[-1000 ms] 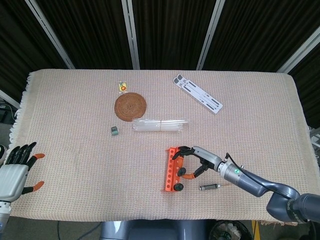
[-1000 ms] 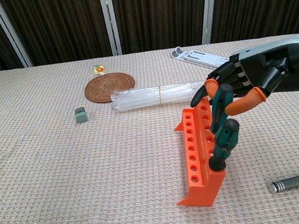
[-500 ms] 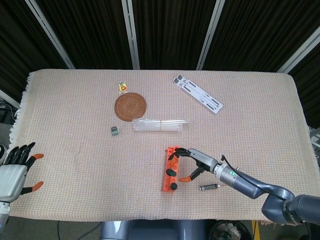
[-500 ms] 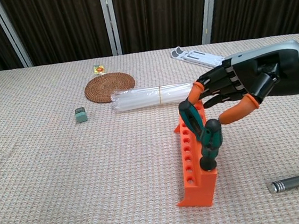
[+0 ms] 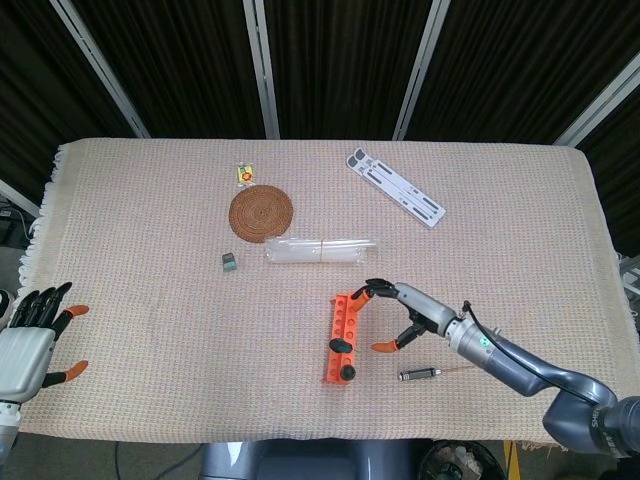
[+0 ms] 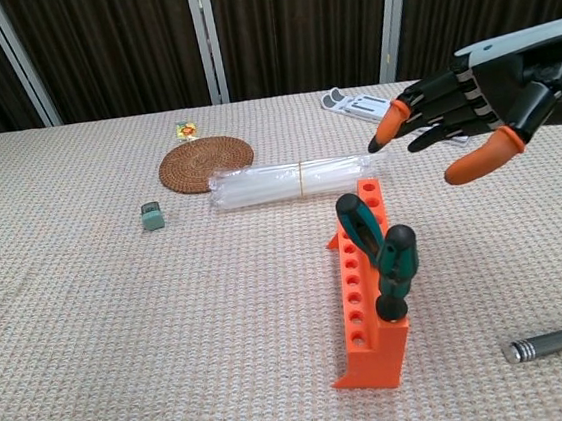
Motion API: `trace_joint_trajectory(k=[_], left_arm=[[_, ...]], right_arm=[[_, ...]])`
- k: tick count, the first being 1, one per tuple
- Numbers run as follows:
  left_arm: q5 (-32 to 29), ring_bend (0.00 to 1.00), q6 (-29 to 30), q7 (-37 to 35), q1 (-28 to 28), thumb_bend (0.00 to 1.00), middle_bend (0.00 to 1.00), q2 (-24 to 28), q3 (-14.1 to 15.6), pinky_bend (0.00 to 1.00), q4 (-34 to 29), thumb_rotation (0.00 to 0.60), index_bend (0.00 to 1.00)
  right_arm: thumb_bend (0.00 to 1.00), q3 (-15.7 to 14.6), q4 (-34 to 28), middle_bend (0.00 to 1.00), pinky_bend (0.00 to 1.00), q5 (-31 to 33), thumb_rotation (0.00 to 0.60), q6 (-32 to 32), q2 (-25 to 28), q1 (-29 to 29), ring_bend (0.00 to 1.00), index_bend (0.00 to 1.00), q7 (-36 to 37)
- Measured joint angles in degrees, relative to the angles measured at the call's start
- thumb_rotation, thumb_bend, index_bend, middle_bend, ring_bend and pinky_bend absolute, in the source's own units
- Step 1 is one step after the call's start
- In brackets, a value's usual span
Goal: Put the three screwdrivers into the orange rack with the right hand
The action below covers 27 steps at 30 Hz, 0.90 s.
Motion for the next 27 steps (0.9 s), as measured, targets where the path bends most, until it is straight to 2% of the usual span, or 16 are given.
trace_joint_trajectory(k=[9,14,20,27], left_arm=[[0.3,0.0,0.4,1.0,0.1,0.14,0.0,0.4,0.0,0.0,-1.1,0.6,0.26],[0.6,0.0,0.7,2.1,0.2,0.14,0.0,0.8,0.1,0.0,-2.1,0.6,0.26],[1.1,0.0,0.7,2.9,0.1,0.14,0.0,1.2,0.1,0.0,-3.0,0.6,0.26],[1.4,0.0,0.9,3.3,0.2,0.14,0.0,1.5,0.3,0.0,-3.6,0.6,0.26]], right_arm=[[0.13,0.2,-1.8,0.18,0.0,5.1,0.6,-0.1,4.1,-3.0,0.0,0.43,-19.7],[0.13,0.1,-1.9,0.18,0.0,5.9,0.6,1.0,5.1,-5.3,0.0,0.45,-27.0],[0.12,-0.4,-1.5,0.18,0.0,7.1,0.6,3.0,4.1,-8.3,0.0,0.46,-38.1],[0.06,-1.2,-0.1,0.18,0.0,7.5,0.6,5.5,-0.4,-11.7,0.0,0.46,-50.3]])
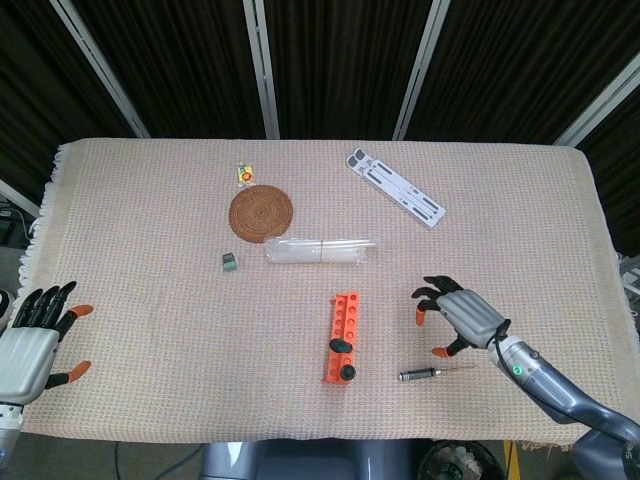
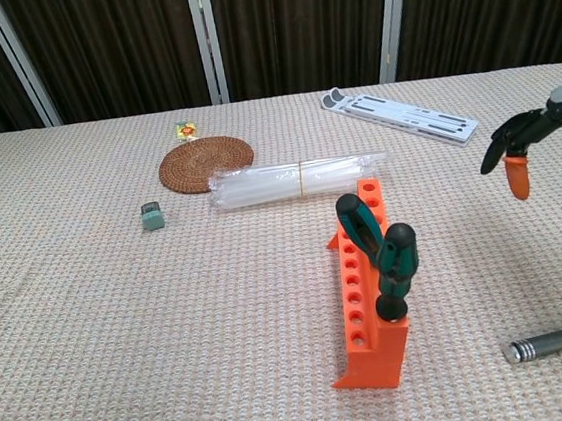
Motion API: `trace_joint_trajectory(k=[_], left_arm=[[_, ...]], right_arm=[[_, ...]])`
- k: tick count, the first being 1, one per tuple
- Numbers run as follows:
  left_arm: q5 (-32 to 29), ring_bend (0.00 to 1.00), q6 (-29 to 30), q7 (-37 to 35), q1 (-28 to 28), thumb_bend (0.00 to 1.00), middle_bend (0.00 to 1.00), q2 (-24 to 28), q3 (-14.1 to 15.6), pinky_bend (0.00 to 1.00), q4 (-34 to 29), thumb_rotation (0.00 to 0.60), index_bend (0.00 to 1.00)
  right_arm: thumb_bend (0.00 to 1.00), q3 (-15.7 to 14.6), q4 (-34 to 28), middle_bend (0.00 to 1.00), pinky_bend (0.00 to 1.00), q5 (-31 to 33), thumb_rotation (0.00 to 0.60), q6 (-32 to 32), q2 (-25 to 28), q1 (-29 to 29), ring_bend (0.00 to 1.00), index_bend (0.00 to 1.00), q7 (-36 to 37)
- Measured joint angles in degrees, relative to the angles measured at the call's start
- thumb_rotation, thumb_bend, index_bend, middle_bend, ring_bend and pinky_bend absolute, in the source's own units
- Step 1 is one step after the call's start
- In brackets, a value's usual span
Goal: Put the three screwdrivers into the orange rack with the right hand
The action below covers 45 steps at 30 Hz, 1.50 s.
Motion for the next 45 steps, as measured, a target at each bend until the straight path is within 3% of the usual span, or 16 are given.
trace_joint_trajectory(k=[18,45], left_arm=[[0.1,0.0,0.1,0.5,0.3,0.14,0.0,0.4,0.2,0.0,-0.4,0.6,0.26],[-0.3,0.0,-0.5,1.4,0.1,0.14,0.0,0.3,0.1,0.0,-0.7,0.6,0.26]], right_arm=[[0.01,-1.4,7.3,0.17,0.0,-5.6,0.6,5.5,-11.1,-5.8,0.0,0.48,-11.2],[0.0,-2.9,12.3,0.17,0.0,-7.4,0.6,5.0,-18.0,-8.9,0.0,0.55,-20.3]])
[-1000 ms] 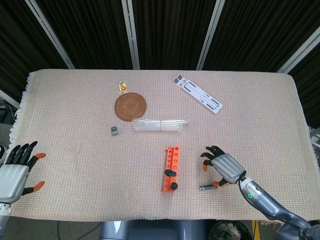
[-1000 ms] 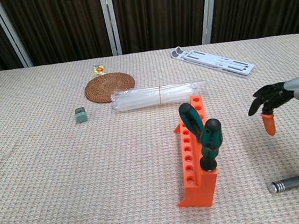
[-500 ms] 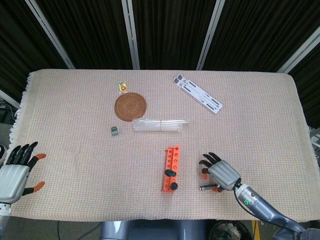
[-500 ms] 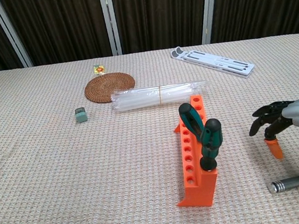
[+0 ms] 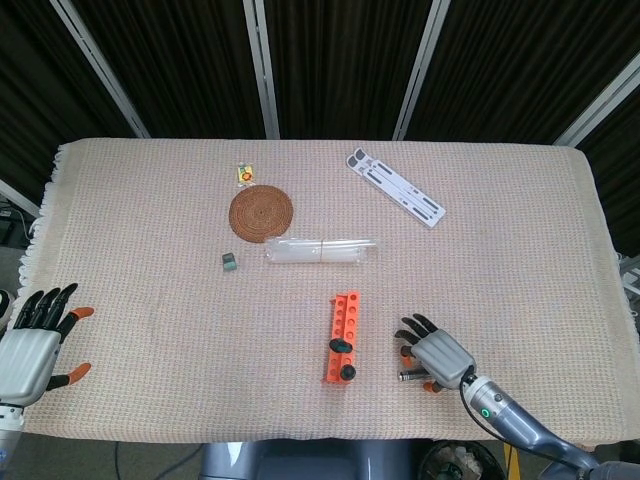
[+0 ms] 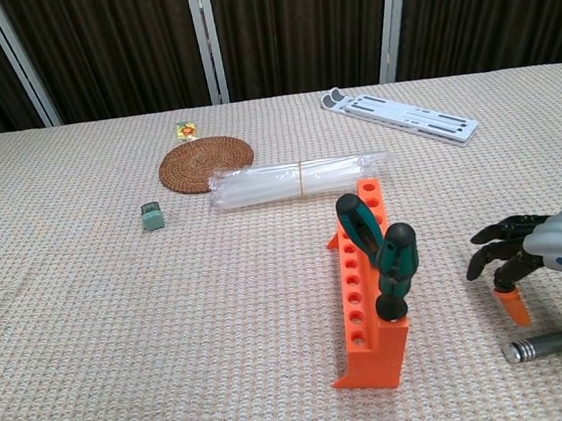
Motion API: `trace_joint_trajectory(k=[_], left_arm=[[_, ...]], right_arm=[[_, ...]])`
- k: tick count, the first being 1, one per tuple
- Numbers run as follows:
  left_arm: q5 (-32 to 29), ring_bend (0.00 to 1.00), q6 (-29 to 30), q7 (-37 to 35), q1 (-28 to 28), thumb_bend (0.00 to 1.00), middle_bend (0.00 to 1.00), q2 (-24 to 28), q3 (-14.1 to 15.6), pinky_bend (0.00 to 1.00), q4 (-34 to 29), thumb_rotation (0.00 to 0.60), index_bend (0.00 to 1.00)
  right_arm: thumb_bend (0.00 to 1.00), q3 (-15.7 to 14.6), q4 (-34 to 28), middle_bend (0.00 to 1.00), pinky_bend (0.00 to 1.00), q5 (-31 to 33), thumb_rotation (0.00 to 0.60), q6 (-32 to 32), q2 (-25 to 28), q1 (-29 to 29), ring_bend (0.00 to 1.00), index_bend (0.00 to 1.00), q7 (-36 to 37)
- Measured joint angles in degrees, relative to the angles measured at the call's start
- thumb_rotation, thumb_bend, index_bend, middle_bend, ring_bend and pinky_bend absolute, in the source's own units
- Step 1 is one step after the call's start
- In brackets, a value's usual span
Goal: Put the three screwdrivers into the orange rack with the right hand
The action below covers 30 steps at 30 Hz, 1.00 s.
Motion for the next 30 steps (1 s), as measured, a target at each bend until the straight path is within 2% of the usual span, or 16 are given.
trace_joint_trajectory(k=[25,30], left_arm=[[-0.5,0.0,-0.8,-1.5,-0.3,0.14,0.0,-0.3,0.0,0.0,1.4,0.6,0.26],[-0.5,0.0,-1.0,-1.7,-0.4,0.15,0.0,-0.3,0.0,0.0,1.6,0.6,0.26]], right_arm=[[0.0,3.3,-0.3,0.2,0.0,5.0,0.6,-0.9,-4.4,-1.0,0.0,0.61,-4.6],[0.04,3.6,0.0,0.2,0.0,5.3,0.6,-0.6,-4.6,-1.2,0.0,0.61,-5.7]])
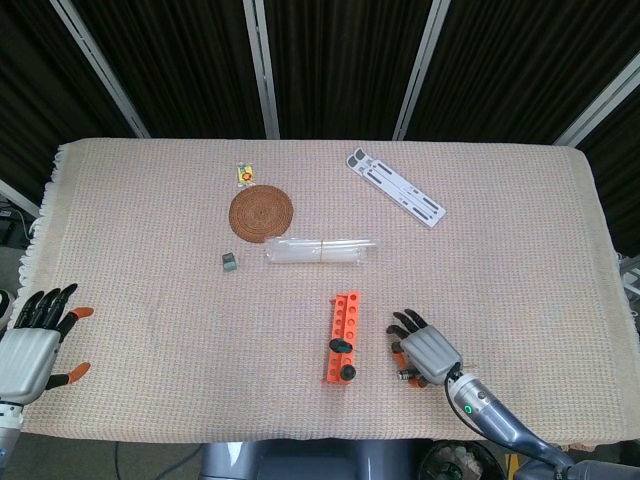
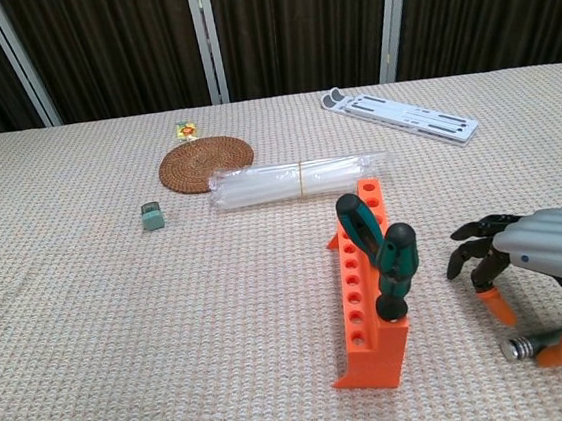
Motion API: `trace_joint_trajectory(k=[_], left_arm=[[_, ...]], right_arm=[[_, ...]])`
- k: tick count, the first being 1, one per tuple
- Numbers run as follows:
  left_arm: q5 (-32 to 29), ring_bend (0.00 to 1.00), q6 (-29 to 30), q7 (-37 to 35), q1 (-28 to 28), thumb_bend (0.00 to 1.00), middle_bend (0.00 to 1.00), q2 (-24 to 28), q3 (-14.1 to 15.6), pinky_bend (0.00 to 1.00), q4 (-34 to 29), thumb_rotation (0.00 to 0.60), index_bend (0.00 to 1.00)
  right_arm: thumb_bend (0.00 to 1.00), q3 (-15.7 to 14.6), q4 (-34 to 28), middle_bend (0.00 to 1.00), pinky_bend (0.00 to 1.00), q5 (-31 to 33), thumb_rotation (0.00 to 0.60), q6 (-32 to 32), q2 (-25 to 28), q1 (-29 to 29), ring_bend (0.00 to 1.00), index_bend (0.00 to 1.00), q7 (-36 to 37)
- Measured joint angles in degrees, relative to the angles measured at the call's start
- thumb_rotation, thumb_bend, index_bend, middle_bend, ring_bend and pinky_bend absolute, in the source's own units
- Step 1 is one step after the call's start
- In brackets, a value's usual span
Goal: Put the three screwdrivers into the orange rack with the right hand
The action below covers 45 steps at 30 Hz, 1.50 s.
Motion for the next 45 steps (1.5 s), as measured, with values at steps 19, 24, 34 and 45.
trace_joint_trajectory(k=[19,24,34,45], left_arm=[[0.8,0.0,-0.2,-0.1,-0.3,0.15,0.0,0.8,0.3,0.0,-0.6,0.6,0.26],[1.1,0.0,-0.3,-0.1,-0.3,0.15,0.0,1.1,0.4,0.0,-0.9,0.6,0.26],[2.1,0.0,-0.2,-0.2,-0.4,0.15,0.0,1.7,0.7,0.0,-1.5,0.6,0.26],[2.8,0.0,-0.5,-0.6,-0.5,0.18,0.0,2.1,1.1,0.0,-1.6,0.6,0.26]], right_arm=[[0.22,0.4,0.5,0.2,0.0,1.1,0.6,0.2,-0.2,-0.7,0.0,0.59,-0.9],[0.23,0.4,0.6,0.2,0.0,1.2,0.6,0.0,-0.2,-0.8,0.0,0.57,-0.8],[0.25,0.8,-1.8,0.18,0.0,3.1,0.6,-1.1,1.9,-0.5,0.0,0.5,-3.9],[0.25,1.0,-1.9,0.18,0.0,4.2,0.6,-0.9,1.4,-0.8,0.0,0.48,-5.2]])
